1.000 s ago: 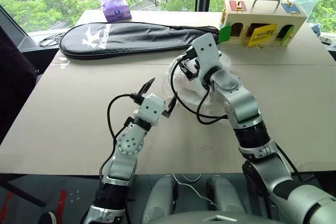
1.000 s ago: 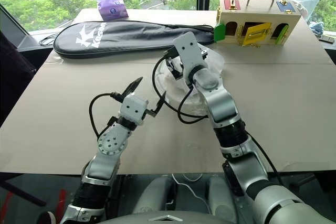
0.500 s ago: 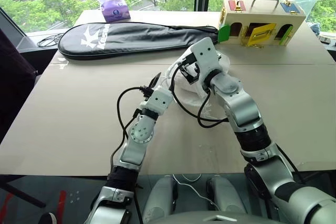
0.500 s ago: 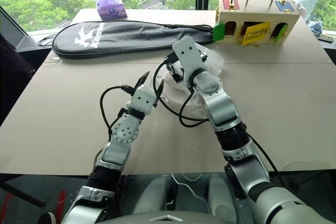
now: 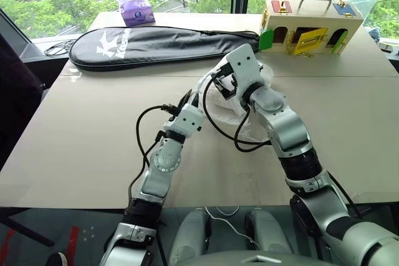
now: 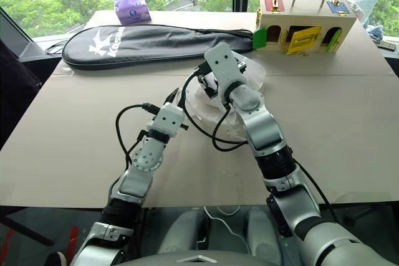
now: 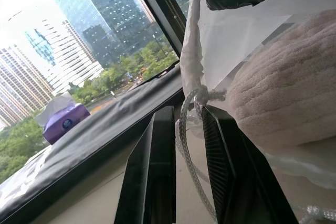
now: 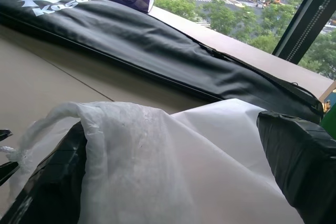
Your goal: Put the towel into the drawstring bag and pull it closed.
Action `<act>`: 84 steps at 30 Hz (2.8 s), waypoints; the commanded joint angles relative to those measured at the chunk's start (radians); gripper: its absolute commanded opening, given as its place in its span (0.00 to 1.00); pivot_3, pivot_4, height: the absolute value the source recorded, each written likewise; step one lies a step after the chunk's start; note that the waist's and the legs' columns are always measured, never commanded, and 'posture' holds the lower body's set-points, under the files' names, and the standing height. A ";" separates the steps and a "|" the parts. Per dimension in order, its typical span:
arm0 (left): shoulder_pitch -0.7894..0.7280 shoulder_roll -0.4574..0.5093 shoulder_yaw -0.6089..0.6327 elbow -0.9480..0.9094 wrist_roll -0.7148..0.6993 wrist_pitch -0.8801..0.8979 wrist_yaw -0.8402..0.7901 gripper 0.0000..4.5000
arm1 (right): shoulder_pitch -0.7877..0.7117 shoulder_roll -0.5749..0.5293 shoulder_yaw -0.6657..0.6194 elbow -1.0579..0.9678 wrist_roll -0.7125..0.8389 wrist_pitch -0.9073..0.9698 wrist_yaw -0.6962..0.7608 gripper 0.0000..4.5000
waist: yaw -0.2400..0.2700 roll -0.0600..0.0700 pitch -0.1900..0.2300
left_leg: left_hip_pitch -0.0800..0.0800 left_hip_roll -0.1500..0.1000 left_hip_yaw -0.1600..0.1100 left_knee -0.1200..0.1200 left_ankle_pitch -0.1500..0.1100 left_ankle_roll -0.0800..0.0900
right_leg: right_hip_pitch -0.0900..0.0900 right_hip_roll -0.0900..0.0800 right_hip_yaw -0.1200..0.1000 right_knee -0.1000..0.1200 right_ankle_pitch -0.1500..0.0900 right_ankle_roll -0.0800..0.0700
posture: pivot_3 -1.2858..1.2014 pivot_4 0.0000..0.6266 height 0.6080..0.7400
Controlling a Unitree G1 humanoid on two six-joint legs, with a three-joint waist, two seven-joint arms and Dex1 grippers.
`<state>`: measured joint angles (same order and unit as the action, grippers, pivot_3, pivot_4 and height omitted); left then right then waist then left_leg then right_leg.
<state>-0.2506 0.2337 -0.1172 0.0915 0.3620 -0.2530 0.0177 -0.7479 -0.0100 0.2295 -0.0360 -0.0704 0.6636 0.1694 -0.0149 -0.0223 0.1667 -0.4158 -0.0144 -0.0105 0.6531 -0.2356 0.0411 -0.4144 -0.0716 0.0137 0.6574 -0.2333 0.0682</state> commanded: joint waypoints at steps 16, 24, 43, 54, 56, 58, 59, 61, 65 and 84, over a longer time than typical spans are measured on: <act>0.006 0.012 0.010 -0.057 0.001 -0.052 0.018 0.01 | -0.004 0.005 0.010 -0.047 -0.006 -0.018 0.004 1.00 | 0.000 0.000 0.000 | 0.000 0.000 0.000 0.000 0.000 0.000 | 0.000 0.000 0.000 0.000 0.000 0.000 | 0.52 0.24 1.00; 0.036 0.030 0.074 -0.148 0.028 -0.028 0.078 0.01 | 0.003 -0.002 0.012 -0.047 -0.015 -0.006 0.001 1.00 | 0.000 0.000 0.000 | 0.000 0.000 0.000 0.000 0.000 0.000 | 0.000 0.000 0.000 0.000 0.000 0.000 | 0.52 0.24 1.00; 0.105 -0.003 0.213 -0.187 -0.034 0.091 0.113 0.00 | 0.019 -0.008 -0.001 -0.049 -0.035 0.008 -0.013 0.01 | -0.001 0.000 0.000 | 0.000 0.000 0.000 0.000 0.000 0.000 | 0.000 -0.001 0.000 0.000 0.000 0.000 | 0.52 0.24 1.00; 0.053 -0.005 0.203 -0.183 -0.131 0.112 0.043 0.00 | 0.153 -0.081 -0.065 -0.318 0.166 0.040 0.190 0.64 | 0.002 0.000 0.000 | 0.000 0.000 -0.001 -0.001 0.000 0.000 | 0.000 -0.001 -0.001 -0.001 0.000 0.000 | 0.52 0.24 1.00; 0.046 0.000 0.201 -0.181 -0.140 0.110 0.032 0.00 | 0.229 -0.135 -0.092 -0.417 0.222 0.071 0.241 0.73 | 0.006 0.000 0.000 | 0.000 0.000 -0.001 -0.001 0.000 0.000 | 0.000 -0.001 -0.001 -0.001 0.000 0.000 | 0.52 0.24 1.00; 0.042 0.006 0.202 -0.184 -0.145 0.113 0.024 0.00 | 0.352 -0.198 -0.150 -0.526 0.299 0.135 0.286 0.73 | 0.006 0.000 0.000 | 0.000 0.000 -0.001 -0.001 0.000 0.000 | 0.001 -0.001 -0.002 -0.003 0.000 0.000 | 0.52 0.24 1.00; 0.040 0.007 0.203 -0.185 -0.147 0.115 0.021 0.00 | 0.401 -0.225 -0.172 -0.564 0.329 0.161 0.303 0.73 | 0.007 0.000 0.000 | -0.001 0.000 -0.002 -0.001 0.000 0.000 | 0.001 -0.001 -0.002 -0.004 0.000 0.000 | 0.52 0.24 1.00; 0.039 0.010 0.205 -0.186 -0.151 0.119 0.015 0.00 | 0.489 -0.273 -0.201 -0.625 0.390 0.200 0.341 0.73 | 0.007 0.000 0.000 | -0.001 0.000 -0.002 -0.002 0.000 0.000 | 0.001 -0.002 -0.002 -0.005 0.000 0.000 | 0.52 0.24 1.00; 0.039 0.018 0.203 -0.179 -0.168 0.123 -0.011 0.00 | 0.651 -0.315 -0.255 -0.718 0.537 0.271 0.393 0.73 | 0.001 0.000 0.000 | 0.000 0.001 -0.001 -0.002 0.000 0.000 | 0.001 -0.001 -0.001 -0.004 0.000 0.000 | 0.52 0.24 1.00; 0.049 0.039 0.209 -0.170 -0.185 0.132 -0.053 0.00 | 0.808 -0.434 -0.096 -0.631 0.365 0.060 0.286 0.73 | 0.010 -0.001 0.000 | 0.000 0.001 -0.001 0.001 0.000 0.000 | 0.003 0.000 -0.001 -0.004 0.000 0.000 | 0.52 0.24 1.00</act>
<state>-0.1991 0.2632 0.0781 -0.0599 0.1915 -0.1138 -0.0306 0.0748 -0.4510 0.1227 -0.6579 0.3093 0.7699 0.4602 -0.0046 -0.0232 0.1664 -0.4158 -0.0133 -0.0109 0.6541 -0.2357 0.0414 -0.4119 -0.0714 0.0126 0.6535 -0.2335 0.0685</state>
